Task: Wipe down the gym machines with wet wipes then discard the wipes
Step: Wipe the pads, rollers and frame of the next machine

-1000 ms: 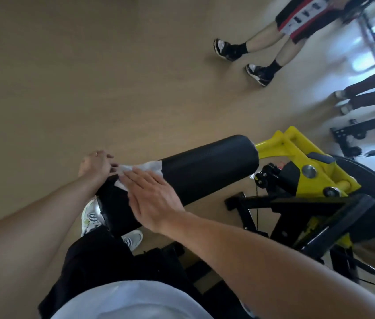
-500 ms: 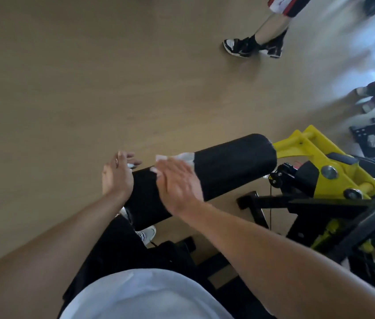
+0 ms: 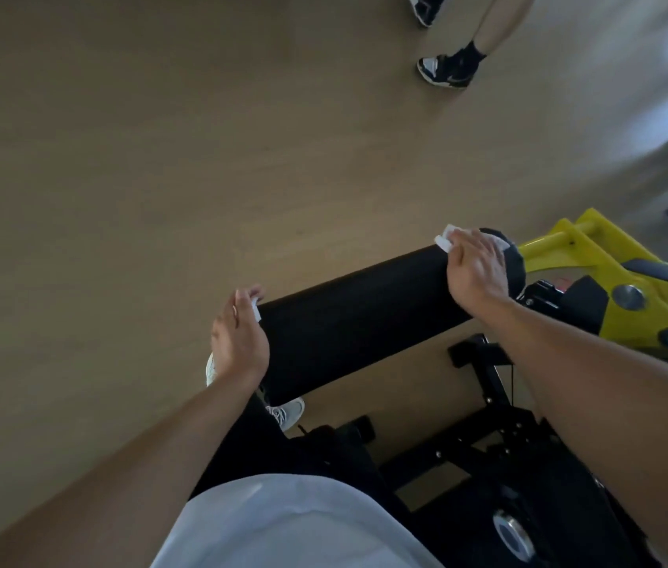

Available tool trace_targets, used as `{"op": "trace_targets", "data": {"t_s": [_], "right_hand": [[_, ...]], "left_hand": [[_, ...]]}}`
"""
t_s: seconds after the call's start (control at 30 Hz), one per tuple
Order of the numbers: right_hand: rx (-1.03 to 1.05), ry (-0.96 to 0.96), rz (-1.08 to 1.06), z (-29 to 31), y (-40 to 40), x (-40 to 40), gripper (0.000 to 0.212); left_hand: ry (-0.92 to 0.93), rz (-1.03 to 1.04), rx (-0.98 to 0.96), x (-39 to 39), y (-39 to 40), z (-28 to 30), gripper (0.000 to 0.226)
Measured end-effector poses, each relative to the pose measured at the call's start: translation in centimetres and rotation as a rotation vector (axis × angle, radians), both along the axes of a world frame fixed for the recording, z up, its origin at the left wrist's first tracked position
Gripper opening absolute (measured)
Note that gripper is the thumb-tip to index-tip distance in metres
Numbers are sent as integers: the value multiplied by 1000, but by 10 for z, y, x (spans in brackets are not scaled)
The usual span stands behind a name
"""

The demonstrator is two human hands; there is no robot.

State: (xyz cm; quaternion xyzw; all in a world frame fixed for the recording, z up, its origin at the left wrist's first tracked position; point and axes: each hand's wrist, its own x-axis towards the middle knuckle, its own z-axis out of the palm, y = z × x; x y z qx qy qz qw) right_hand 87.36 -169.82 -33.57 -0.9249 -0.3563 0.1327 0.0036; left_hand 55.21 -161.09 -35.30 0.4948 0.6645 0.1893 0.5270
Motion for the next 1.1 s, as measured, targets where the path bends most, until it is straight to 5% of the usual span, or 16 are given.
{"op": "trace_targets", "data": {"t_s": [0.1, 0.33, 0.5, 0.73, 0.87, 1.1], "right_hand": [[30, 52, -65, 3, 19, -56, 47], [93, 232, 443, 1, 32, -255, 52], [56, 188, 554, 14, 21, -190, 52], [3, -14, -14, 2, -17, 7, 55], [-15, 38, -157, 3, 7, -22, 51], [162, 259, 529, 10, 25, -249, 46]], "left_hand": [[-11, 82, -39, 7, 6, -2, 48], [-31, 227, -476, 9, 47, -30, 42], [-36, 181, -540, 15, 55, -26, 29], [-60, 317, -666, 13, 61, -39, 33], [-81, 339, -672, 11, 63, -40, 33], [-155, 389, -603, 6, 59, -43, 26]]}}
